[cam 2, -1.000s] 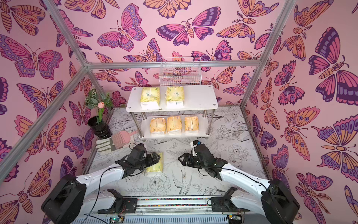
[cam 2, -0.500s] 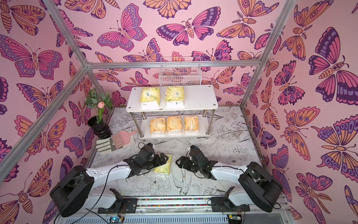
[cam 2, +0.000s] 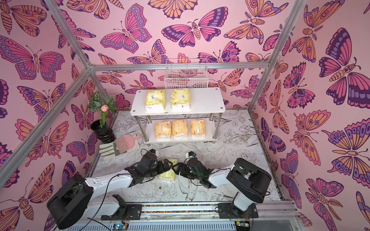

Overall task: Place the tissue boxes on the shelf by color
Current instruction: Pick up the box of tissues from the center of the board.

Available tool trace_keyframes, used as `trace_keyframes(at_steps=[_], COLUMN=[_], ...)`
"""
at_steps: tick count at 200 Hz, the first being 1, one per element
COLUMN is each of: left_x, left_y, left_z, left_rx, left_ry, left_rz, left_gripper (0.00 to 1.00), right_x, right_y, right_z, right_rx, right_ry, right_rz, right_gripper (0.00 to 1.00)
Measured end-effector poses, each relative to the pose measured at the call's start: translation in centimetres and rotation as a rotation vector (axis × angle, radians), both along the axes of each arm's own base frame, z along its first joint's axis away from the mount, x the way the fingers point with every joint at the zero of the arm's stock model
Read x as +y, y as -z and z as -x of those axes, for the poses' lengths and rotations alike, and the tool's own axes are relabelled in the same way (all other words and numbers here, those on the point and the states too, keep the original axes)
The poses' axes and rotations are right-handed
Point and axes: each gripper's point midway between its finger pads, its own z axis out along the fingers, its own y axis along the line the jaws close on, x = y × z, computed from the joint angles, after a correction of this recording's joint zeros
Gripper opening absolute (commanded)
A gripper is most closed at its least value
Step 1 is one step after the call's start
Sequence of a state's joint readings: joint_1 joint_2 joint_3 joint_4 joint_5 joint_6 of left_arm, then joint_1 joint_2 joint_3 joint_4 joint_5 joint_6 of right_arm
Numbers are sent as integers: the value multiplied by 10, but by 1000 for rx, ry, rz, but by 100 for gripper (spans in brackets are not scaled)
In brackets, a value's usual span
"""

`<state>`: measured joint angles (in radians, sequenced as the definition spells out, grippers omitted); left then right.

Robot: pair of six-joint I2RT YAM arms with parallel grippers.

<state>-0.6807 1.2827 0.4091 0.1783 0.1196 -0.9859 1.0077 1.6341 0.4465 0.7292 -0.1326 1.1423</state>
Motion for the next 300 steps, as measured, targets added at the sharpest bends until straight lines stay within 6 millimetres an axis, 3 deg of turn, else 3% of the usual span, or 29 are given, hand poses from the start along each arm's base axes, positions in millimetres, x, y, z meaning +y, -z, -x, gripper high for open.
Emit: trace_keyframes(at_steps=[66,155,203,259,280,300], left_x=[1,-11,-17,-19,-19,-16], left_y=[-2,-3,-4,-4,-5,-6], left_z=[-8,-13,-12,-10,-8,-2], left_rx=[-6,-10,-13,-9,0,21], left_ry=[-74,-81,-65,-54,-47,-35], left_rz=[66,125,143,147,147,127], left_gripper=[100,100,100,100,100,100], right_x=[12,29,31,20,17,13], right_y=[-1,0,4,17,17,18], right_z=[-3,7,11,22,25,25], right_rx=[10,52,102,144,148,156], right_ry=[30,-52,-80,-92,-95,-91], right_rz=[-153,-245,-302,-259,-253,-246], right_gripper=[84,79,63,25,17,16])
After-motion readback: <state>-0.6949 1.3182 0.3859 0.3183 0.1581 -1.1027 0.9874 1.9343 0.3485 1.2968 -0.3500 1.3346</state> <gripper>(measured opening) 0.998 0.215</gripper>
